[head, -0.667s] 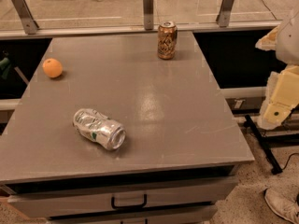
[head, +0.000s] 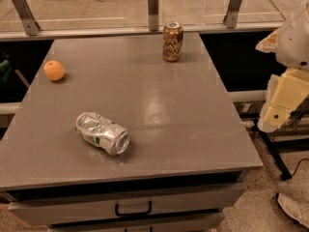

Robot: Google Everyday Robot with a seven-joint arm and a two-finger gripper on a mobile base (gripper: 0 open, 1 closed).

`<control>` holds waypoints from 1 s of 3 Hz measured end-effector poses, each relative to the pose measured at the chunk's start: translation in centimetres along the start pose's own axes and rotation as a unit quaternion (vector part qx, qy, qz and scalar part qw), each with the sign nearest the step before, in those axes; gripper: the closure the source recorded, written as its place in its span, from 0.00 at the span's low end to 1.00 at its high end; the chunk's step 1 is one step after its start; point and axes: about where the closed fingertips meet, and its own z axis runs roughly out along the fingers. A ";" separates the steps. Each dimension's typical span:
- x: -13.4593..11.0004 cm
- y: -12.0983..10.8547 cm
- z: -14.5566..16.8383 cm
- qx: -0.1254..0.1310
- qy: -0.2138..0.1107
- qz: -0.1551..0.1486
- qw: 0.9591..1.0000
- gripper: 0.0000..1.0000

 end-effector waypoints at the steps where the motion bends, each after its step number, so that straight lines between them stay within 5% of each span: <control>1: -3.7 -1.2 3.1 -0.002 -0.048 -0.042 0.998 0.00; 2: -9.5 -2.5 6.2 -0.002 -0.113 -0.097 0.989 0.00; 3: -15.8 -2.8 7.6 -0.003 -0.173 -0.142 0.975 0.00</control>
Offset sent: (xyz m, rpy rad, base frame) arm 0.1001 0.1680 -0.0422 0.2758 -0.1524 0.4161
